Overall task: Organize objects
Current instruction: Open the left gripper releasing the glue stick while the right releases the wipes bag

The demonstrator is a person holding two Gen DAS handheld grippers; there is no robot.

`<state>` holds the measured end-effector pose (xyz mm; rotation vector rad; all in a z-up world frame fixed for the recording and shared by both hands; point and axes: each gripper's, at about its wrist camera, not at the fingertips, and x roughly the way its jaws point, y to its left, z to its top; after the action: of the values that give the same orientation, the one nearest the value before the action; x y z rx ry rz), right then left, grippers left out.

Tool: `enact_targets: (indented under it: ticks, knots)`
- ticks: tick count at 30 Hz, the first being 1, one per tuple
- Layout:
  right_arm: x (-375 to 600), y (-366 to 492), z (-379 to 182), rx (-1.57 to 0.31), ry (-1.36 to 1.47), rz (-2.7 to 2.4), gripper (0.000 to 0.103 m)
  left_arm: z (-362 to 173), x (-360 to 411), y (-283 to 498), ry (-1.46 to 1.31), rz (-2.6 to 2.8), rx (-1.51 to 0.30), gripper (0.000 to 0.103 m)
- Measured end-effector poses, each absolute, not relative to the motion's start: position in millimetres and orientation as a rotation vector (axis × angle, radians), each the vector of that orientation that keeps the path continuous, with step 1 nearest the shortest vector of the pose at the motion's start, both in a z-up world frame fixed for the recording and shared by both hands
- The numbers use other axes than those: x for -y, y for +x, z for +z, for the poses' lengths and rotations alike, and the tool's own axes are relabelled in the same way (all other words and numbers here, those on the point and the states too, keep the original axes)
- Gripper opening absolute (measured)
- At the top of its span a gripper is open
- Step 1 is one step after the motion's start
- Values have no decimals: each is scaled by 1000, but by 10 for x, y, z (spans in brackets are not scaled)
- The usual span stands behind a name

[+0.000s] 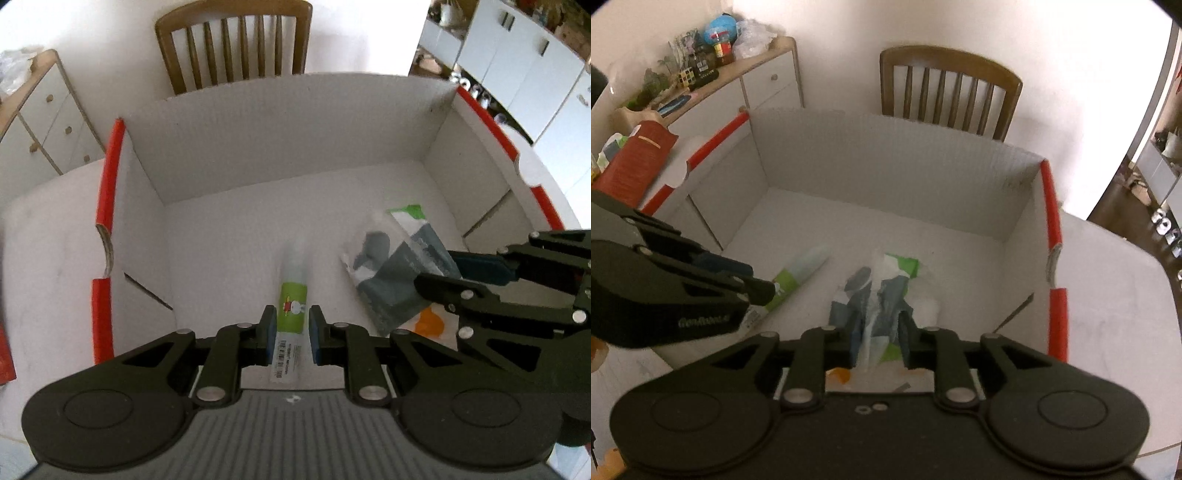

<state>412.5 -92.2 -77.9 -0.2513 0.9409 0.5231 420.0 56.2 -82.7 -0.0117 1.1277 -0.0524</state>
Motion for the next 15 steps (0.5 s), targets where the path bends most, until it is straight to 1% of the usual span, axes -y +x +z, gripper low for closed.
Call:
enact_targets:
  ticks: [2, 11, 15]
  knots:
    - [946, 4107, -725, -928, -245, 525, 31, -779, -577, 4159, -17, -48, -1110, 17]
    - [1110, 3914, -414, -869, -206, 541, 40, -420, -619, 4006, -37, -46, -1027, 17]
    - [1173, 3766, -264, -846, -197, 547, 42, -270, -610, 3845, -44, -65, -985, 17]
